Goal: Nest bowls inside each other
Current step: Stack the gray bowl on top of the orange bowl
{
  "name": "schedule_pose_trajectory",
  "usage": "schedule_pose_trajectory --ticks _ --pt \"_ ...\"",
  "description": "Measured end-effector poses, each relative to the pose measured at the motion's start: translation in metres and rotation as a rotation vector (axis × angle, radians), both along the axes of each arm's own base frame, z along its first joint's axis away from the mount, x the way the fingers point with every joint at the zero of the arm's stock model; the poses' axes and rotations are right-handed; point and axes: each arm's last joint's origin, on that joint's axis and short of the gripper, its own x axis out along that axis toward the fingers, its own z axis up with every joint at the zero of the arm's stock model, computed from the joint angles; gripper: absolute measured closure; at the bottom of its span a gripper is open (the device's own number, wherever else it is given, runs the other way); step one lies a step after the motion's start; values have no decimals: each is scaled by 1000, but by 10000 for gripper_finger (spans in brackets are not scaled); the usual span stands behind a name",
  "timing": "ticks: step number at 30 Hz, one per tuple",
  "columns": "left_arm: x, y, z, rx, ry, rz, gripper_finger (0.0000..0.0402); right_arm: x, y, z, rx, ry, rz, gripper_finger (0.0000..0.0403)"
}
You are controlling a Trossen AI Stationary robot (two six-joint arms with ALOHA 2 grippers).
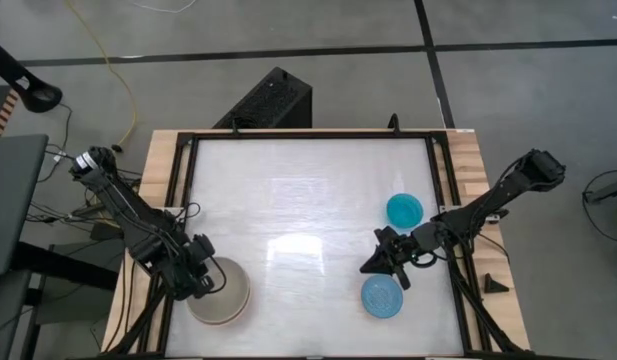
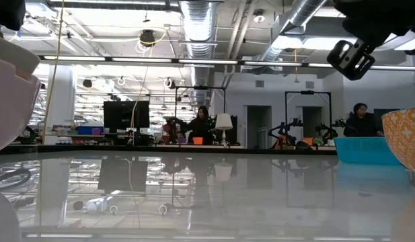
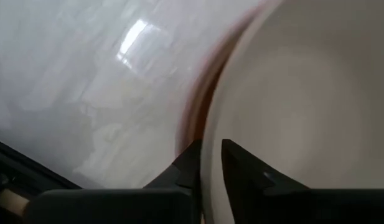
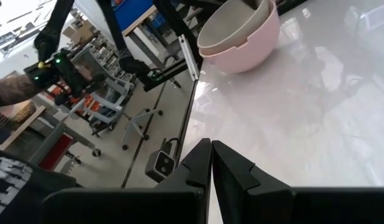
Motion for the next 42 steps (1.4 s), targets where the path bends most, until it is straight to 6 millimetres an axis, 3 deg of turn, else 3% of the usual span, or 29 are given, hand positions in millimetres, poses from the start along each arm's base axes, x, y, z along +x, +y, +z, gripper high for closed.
schedule_pose_trajectory --ticks 10,27,34,42 --pt "-2 5 10 -99 57 7 310 3 -7 0 -22 -9 -40 353" --pt "-17 22 32 -298 50 138 309 6 -14 0 -46 -17 -64 353" --pt "-19 24 35 -341 58 185 308 6 -14 0 -46 -17 -64 353" --pt "-23 28 53 -325 70 211 308 6 -13 0 -43 -17 -47 353"
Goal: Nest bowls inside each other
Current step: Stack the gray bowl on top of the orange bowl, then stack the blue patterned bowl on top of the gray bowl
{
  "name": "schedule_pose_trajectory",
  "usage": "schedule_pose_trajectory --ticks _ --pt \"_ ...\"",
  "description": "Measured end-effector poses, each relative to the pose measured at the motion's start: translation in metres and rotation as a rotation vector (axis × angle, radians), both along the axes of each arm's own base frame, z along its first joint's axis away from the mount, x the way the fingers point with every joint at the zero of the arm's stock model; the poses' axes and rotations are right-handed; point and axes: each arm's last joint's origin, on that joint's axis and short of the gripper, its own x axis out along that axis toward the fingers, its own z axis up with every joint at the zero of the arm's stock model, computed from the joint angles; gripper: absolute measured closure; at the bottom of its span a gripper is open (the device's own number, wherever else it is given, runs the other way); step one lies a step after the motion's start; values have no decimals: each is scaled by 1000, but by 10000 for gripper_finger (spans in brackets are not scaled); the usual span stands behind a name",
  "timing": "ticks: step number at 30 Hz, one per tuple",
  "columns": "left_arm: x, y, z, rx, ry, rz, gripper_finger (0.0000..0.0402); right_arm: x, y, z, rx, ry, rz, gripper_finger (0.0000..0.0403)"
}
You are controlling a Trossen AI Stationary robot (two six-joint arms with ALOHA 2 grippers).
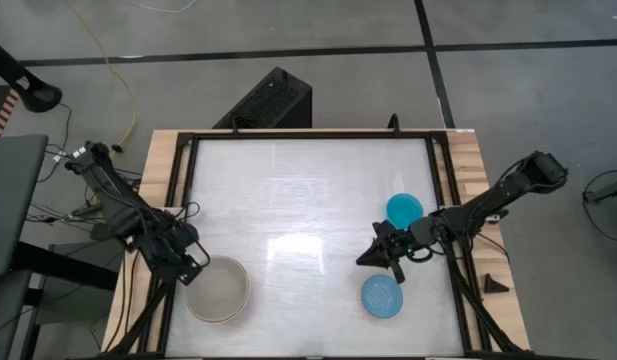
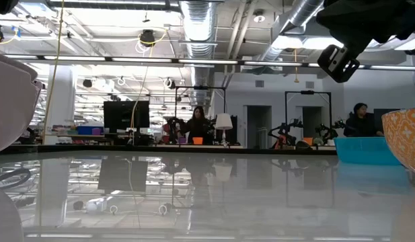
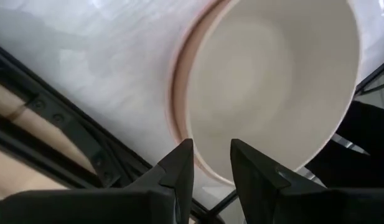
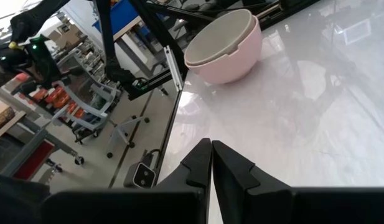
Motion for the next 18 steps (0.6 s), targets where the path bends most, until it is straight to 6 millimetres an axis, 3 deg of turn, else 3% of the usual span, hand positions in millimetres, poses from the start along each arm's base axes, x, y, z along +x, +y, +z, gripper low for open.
schedule_pose_trajectory --ticks 5,10,15,18 --pt "-3 4 5 39 23 7 308 0 0 0 2 1 9 353" --pt "3 5 11 120 -117 59 308 0 0 0 2 1 9 353" --pt "25 -6 5 259 -258 35 308 0 0 0 3 1 9 353" --pt "50 -16 0 317 -353 -5 308 0 0 0 23 8 6 353"
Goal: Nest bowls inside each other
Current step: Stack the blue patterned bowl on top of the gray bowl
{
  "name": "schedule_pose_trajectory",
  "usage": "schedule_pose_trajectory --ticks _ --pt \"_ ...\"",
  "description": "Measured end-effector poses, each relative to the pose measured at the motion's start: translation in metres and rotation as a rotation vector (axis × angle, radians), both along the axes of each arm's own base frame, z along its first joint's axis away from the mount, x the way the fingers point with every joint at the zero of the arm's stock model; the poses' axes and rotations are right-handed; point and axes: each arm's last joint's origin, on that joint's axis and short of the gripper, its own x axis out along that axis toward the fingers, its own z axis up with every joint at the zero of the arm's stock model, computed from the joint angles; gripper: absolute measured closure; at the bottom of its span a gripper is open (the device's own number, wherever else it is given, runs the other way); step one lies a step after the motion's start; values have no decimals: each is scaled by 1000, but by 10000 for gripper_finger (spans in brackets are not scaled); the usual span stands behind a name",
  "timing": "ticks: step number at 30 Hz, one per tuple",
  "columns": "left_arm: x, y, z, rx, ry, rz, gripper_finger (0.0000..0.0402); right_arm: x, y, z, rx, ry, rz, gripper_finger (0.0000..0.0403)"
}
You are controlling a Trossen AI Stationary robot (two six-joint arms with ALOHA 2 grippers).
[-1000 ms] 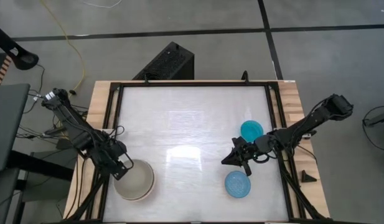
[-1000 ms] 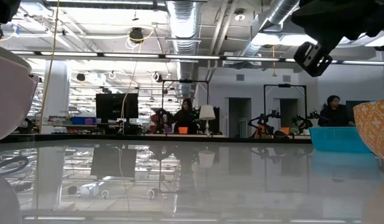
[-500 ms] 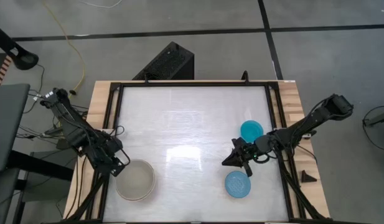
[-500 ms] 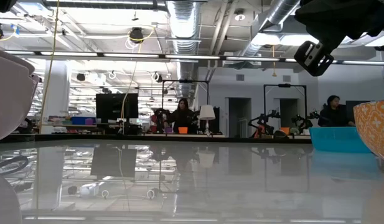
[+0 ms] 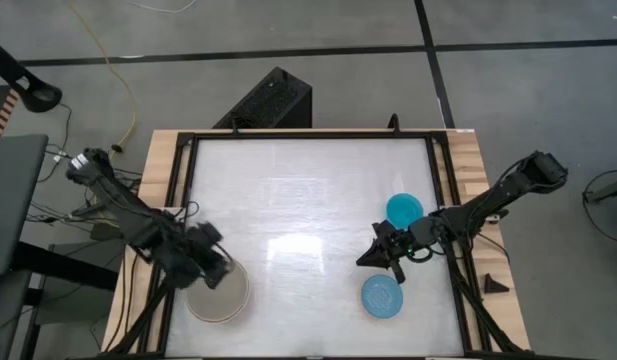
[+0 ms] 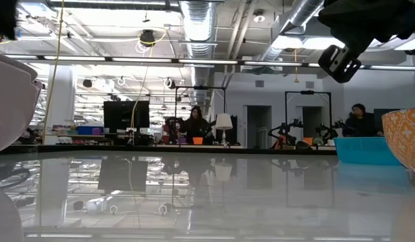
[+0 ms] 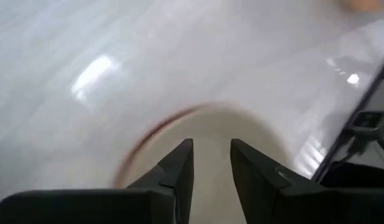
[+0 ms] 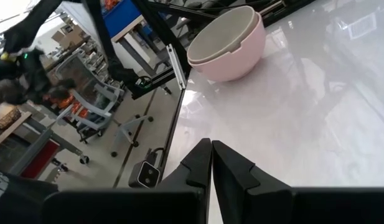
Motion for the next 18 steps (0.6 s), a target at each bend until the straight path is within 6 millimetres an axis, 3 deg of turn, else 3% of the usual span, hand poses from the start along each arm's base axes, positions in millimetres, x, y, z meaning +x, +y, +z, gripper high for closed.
schedule_pose_trajectory --ticks 5,9,18 --pt "68 -15 -4 74 -290 -135 308 -2 3 0 11 5 18 353" --pt "126 -11 -14 100 -496 -241 308 -5 11 -1 38 21 53 353" --pt "227 23 -55 21 -433 -311 309 -24 27 -9 103 192 87 353"
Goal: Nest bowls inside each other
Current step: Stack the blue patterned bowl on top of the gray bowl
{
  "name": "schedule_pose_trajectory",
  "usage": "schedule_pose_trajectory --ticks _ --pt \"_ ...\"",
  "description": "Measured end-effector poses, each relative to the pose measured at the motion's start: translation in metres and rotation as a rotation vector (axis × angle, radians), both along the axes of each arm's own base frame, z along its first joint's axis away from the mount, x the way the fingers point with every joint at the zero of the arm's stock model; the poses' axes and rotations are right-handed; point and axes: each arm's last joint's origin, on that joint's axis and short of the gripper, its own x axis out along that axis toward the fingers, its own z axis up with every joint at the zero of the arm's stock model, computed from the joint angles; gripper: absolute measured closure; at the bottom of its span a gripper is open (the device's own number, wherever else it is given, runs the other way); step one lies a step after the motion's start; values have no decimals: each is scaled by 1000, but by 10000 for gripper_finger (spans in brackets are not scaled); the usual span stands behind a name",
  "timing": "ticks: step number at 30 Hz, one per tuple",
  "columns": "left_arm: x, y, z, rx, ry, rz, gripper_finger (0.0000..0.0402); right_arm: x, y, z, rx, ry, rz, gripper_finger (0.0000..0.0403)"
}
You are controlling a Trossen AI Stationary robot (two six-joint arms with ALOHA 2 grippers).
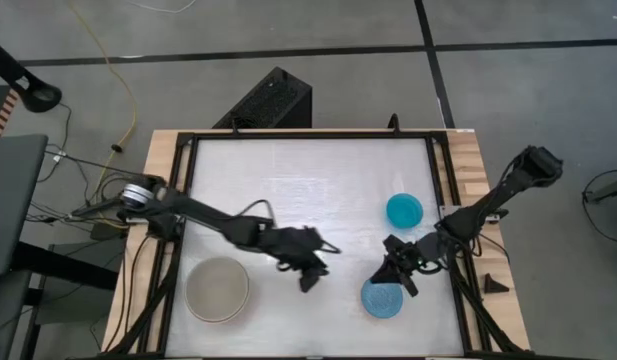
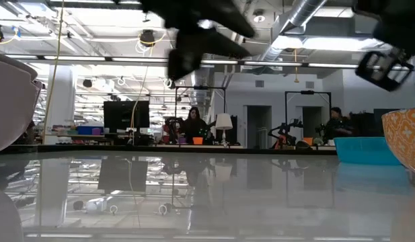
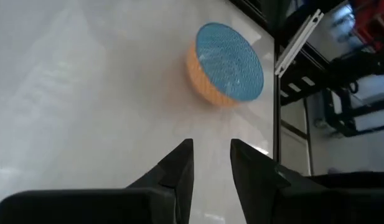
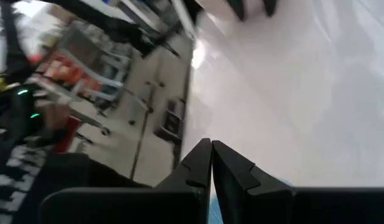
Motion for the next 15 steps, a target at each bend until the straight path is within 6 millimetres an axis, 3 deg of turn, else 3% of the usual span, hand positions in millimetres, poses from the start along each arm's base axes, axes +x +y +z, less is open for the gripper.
schedule_pose_trajectory --ticks 8,15 --pt "76 -1 -15 29 62 -45 309 -19 5 -3 56 140 -5 353" --pt "127 -4 -19 104 185 -59 316 -38 4 -6 36 252 -38 353"
